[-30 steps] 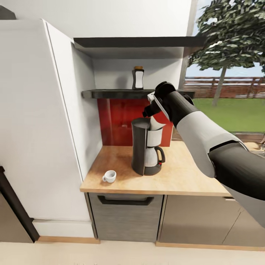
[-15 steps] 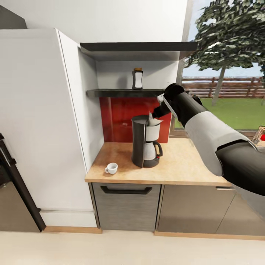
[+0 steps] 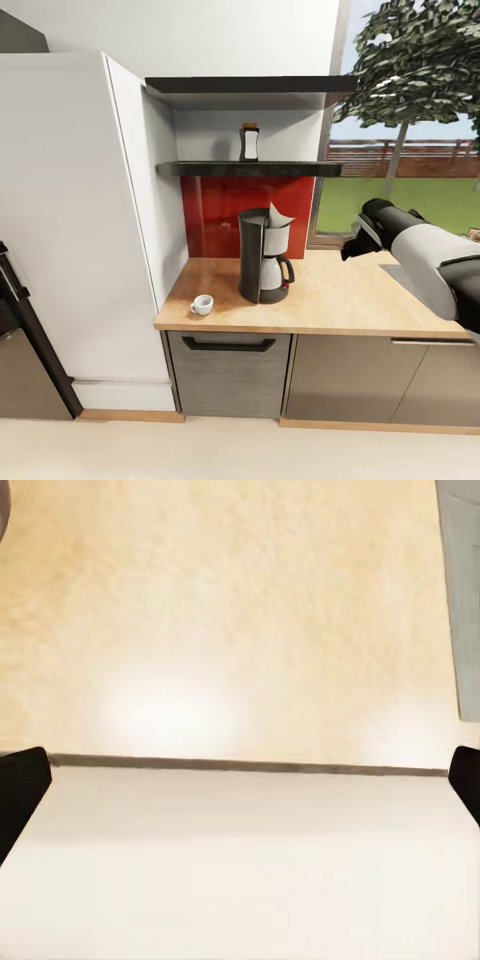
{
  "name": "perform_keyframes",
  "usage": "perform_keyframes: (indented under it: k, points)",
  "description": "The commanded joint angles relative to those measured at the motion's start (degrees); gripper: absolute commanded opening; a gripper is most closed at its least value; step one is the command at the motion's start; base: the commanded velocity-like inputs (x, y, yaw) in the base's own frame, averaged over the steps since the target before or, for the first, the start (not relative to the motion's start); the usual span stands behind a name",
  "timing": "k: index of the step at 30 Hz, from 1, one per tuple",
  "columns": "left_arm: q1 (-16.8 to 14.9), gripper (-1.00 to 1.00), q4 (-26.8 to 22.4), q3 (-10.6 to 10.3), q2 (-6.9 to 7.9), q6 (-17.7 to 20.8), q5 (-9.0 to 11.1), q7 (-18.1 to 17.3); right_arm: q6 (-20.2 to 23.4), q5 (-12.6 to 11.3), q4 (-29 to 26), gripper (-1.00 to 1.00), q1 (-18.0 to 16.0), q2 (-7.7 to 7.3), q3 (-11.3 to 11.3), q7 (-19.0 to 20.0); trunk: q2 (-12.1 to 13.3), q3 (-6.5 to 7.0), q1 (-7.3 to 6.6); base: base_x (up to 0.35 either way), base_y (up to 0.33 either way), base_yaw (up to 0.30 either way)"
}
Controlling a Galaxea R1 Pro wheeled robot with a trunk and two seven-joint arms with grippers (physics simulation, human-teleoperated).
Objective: Set up a coffee station on the kitchen countertop: keep the coffee maker on the countertop, move the bottle of coffee from the kitchen shelf to the counter next to the coffee maker, place a paper coffee filter on top of the coffee maker, put the saucer next to the coffee maker with the coffee cup on the saucer, and place the electric kettle next to the coffee maker.
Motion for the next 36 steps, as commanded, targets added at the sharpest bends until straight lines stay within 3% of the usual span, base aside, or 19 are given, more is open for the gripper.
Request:
perform_keyframes:
  k: [1,9,12,13,14,16,17,18,19,21,22,24,25,27,28,36]
  points:
    - [0.0,1.0,0.1,0.3,-0.02,-0.2,-0.2,0.1,-2.4,0.6,1.1,1.0,1.3,-0.25,0.1,0.6,-0.1,-0.03,0.02,0.0,0.0,0.0]
    - [-0.1,1.0,-0.1,0.3,0.09,-0.8,-0.1,0.1,-19.9,0.3,2.8,1.0,16.7,-1.56,0.1,0.2,-0.1,-0.03,0.02,0.0,0.0,0.0]
    - [-0.2,1.0,-0.2,0.3,0.01,-0.9,-0.1,0.2,-32.0,-2.0,2.8,1.0,23.6,-1.56,0.0,0.1,-0.1,-0.03,0.02,0.0,0.0,0.0]
    - [-0.2,1.0,-0.3,0.3,-0.06,-0.9,-0.1,0.2,-38.4,-4.1,2.9,1.0,26.3,-1.58,0.0,-0.1,-0.1,-0.03,0.02,0.0,0.0,0.0]
    - [-0.2,1.0,-0.3,0.3,-0.08,-0.9,0.0,0.2,-41.6,-5.4,2.9,1.0,27.7,-1.58,0.0,-0.3,-0.1,-0.03,0.02,0.0,0.0,0.0]
    - [-0.3,1.0,-0.4,0.3,-0.17,-1.0,0.0,0.2,-54.2,-12.3,2.9,1.0,32.4,-1.53,0.0,-2.8,-0.1,-0.03,0.02,0.0,0.0,0.0]
    - [-0.3,1.0,-0.6,0.4,-0.19,-1.0,0.0,0.2,-57.2,-14.2,2.9,1.0,33.4,-1.5,0.0,-3.9,-0.1,-0.03,0.02,0.0,0.0,0.0]
    - [-0.3,1.0,-0.9,0.4,-0.21,-1.1,0.0,0.2,-63.4,-17.8,3.0,1.0,35.8,-1.43,0.0,-6.3,-0.1,-0.03,0.02,0.0,0.0,0.0]
    - [-0.3,1.0,-1.1,0.4,-0.22,-1.1,0.0,0.2,-66.6,-19.4,3.0,1.0,37.1,-1.39,0.1,-7.7,-0.1,-0.03,0.02,0.0,0.0,0.0]
    - [-0.3,1.0,-1.7,0.3,-0.24,-1.1,0.0,0.2,-81.0,-23.6,3.0,1.0,42.9,-1.14,0.2,-13.7,-0.1,-0.03,0.02,0.0,0.0,0.0]
    - [-0.3,1.0,-1.8,0.3,-0.25,-1.1,0.0,0.2,-84.8,-24.2,3.0,1.0,44.3,-1.07,0.2,-15.2,-0.1,-0.03,0.02,0.0,0.0,0.0]
    - [-0.3,1.0,-2.1,0.4,-0.25,-1.2,0.1,0.2,-99.3,-25.4,3.0,1.0,48.6,-0.54,0.3,-20.8,-0.1,-0.03,0.02,0.0,0.0,0.0]
    - [-0.3,1.0,-2.1,0.4,-0.25,-1.2,0.1,0.2,-102.7,-25.6,3.0,1.0,49.3,-0.31,0.3,-22.0,-0.1,-0.03,0.02,0.0,0.0,0.0]
    - [-0.3,1.0,-2.2,0.4,-0.26,-1.2,0.1,0.2,-113.3,-26.0,3.1,1.0,51.9,0.85,0.3,-26.1,-0.1,-0.03,0.02,0.0,0.0,0.0]
    - [-0.3,1.0,-2.3,0.4,-0.26,-1.3,0.1,0.2,-115.8,-26.2,3.0,1.0,53.4,1.28,0.3,-27.8,-0.1,-0.03,0.02,0.0,0.0,0.0]
    - [-0.3,1.0,-2.3,0.4,-0.28,-1.3,0.0,0.2,-115.8,-26.4,3.1,1.0,61.6,1.99,0.3,-35.8,-0.1,-0.03,0.02,0.0,0.0,0.0]
